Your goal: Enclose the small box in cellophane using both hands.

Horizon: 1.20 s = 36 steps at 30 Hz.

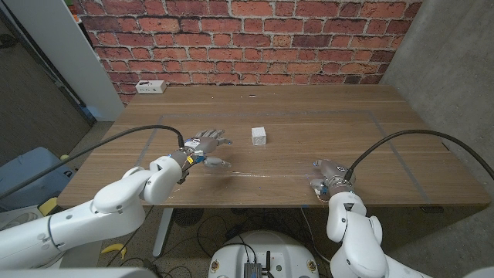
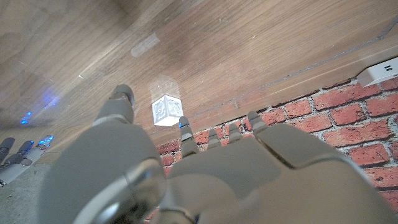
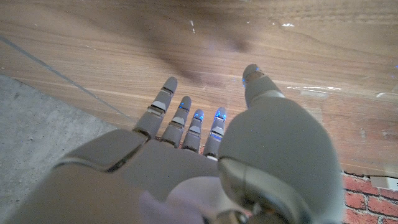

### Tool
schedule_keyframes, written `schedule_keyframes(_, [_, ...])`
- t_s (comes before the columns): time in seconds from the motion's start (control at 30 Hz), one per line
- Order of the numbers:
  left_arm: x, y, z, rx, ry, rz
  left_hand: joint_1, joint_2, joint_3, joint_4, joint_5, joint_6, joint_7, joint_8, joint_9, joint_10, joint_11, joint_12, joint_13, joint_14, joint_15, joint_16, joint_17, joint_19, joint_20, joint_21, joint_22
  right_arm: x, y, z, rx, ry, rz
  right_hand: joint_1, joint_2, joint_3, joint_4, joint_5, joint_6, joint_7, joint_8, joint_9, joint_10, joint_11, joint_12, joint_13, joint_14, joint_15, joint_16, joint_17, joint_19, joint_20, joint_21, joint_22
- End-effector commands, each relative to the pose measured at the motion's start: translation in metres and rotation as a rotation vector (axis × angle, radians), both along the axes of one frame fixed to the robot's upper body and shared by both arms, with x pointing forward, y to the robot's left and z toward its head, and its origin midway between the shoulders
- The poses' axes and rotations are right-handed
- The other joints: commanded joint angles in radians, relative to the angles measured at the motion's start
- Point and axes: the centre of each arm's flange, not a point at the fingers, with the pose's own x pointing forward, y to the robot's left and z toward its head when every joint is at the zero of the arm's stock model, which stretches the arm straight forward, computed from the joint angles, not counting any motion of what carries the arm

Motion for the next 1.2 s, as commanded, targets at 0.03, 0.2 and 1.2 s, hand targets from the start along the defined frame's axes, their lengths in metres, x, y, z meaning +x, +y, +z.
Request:
schedule_keyframes(0.03, [-0.002, -0.001, 0.000, 0.008, -0.006, 0.007, 0.016, 0.001, -0.001, 0.005, 0.007, 0.002, -0.010, -0.005, 0.001, -0.047, -0.008, -0.003, 0.004, -0.140, -0.009, -0.004, 0.001, -0.073, 0.000, -0.004, 0.003, -0.016, -0.003, 0.005, -0.094, 0.029, -0.099, 0.031, 0.007, 0.005, -0.002, 0.010, -0.015, -0.025, 0.000, 0.006, -0.033, -0.009, -0.005, 0.002, -0.018, -0.058, -0.008, 0.004, -0.014, -0.004, -0.011, 0.001])
schedule_keyframes(0.2, [-0.002, 0.000, 0.000, 0.006, -0.005, 0.012, 0.016, 0.000, -0.003, 0.008, 0.008, 0.000, -0.008, -0.008, 0.002, -0.048, -0.008, -0.004, 0.004, -0.142, -0.010, -0.004, 0.001, -0.074, 0.000, -0.006, 0.003, -0.017, 0.000, 0.003, -0.123, 0.065, -0.109, 0.045, 0.007, 0.001, 0.002, 0.011, -0.001, -0.029, 0.010, 0.007, -0.062, -0.018, -0.005, 0.001, -0.044, -0.050, -0.014, 0.005, -0.030, -0.004, -0.020, 0.001])
schedule_keyframes(1.2, [0.000, 0.002, 0.001, -0.023, 0.018, 0.018, 0.009, -0.002, -0.019, 0.024, 0.008, 0.005, -0.006, -0.021, 0.002, -0.055, -0.013, -0.007, 0.004, -0.151, -0.021, -0.004, 0.001, -0.069, -0.012, -0.011, 0.005, 0.018, 0.011, -0.024, -0.222, 0.073, -0.037, 0.090, 0.008, -0.068, 0.025, 0.020, 0.348, -0.025, 0.104, 0.008, 0.020, -0.053, 0.049, -0.014, -0.042, -0.073, 0.013, -0.015, -0.041, -0.025, -0.025, 0.001])
